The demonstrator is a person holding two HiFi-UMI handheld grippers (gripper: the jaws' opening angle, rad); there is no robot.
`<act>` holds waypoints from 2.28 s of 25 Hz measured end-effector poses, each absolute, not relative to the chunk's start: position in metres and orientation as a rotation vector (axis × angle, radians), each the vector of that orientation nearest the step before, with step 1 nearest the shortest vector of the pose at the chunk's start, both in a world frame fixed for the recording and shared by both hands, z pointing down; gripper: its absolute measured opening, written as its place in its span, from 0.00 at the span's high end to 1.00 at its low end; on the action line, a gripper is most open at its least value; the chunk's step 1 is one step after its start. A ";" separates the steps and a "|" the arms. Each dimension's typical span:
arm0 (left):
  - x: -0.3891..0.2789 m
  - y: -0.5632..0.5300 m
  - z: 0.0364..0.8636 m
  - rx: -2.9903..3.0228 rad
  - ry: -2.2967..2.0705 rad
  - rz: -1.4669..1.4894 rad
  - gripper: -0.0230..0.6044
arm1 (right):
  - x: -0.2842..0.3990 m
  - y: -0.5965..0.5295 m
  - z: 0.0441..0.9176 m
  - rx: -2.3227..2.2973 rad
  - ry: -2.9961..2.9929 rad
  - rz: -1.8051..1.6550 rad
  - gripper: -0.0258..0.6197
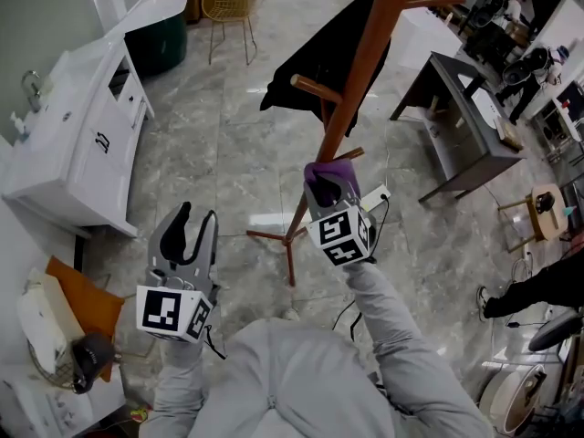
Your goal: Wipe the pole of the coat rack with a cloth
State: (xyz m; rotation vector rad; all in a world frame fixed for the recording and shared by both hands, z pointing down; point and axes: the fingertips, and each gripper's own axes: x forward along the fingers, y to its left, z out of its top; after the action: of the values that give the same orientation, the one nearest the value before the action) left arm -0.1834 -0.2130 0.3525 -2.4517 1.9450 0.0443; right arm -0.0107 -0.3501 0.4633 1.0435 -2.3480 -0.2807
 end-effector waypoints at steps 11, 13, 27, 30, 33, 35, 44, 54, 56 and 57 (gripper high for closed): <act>-0.181 -0.214 0.355 -2.460 1.952 0.042 0.68 | -0.015 -0.345 0.469 0.994 -2.370 -0.230 0.87; -0.181 -0.214 0.356 -2.464 1.950 0.039 0.68 | -0.011 -0.339 0.459 1.023 -2.409 -0.224 0.87; -0.149 -0.225 0.361 -2.561 1.835 0.031 0.68 | 0.091 -0.326 0.358 1.438 -2.503 -0.277 0.87; -0.144 -0.226 0.361 -2.569 1.821 0.037 0.68 | 0.092 -0.329 0.330 1.416 -2.456 -0.507 0.87; -0.144 -0.226 0.359 -2.565 1.823 0.045 0.68 | 0.081 -0.333 0.307 1.351 -2.424 -0.714 0.87; -0.147 -0.225 0.358 -2.558 1.834 0.046 0.68 | 0.070 -0.337 0.299 1.311 -2.462 -0.761 0.87; -0.158 -0.223 0.363 -2.532 1.888 0.043 0.68 | 0.042 -0.369 0.349 1.153 -2.632 -0.422 0.87; -0.157 -0.227 0.369 -2.547 1.889 0.034 0.68 | 0.042 -0.376 0.399 1.059 -2.507 -0.348 0.87; -0.153 -0.228 0.368 -2.555 1.881 0.034 0.68 | 0.045 -0.374 0.402 1.055 -2.424 -0.450 0.87; -0.152 -0.229 0.368 -2.558 1.877 0.034 0.68 | 0.048 -0.374 0.403 1.063 -2.373 -0.505 0.87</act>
State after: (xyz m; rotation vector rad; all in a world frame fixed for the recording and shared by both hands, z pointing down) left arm -0.1518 -0.2291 0.3676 -2.5576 1.8767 0.0339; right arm 0.0482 -0.3744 0.4034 1.0634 -2.3734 -0.5054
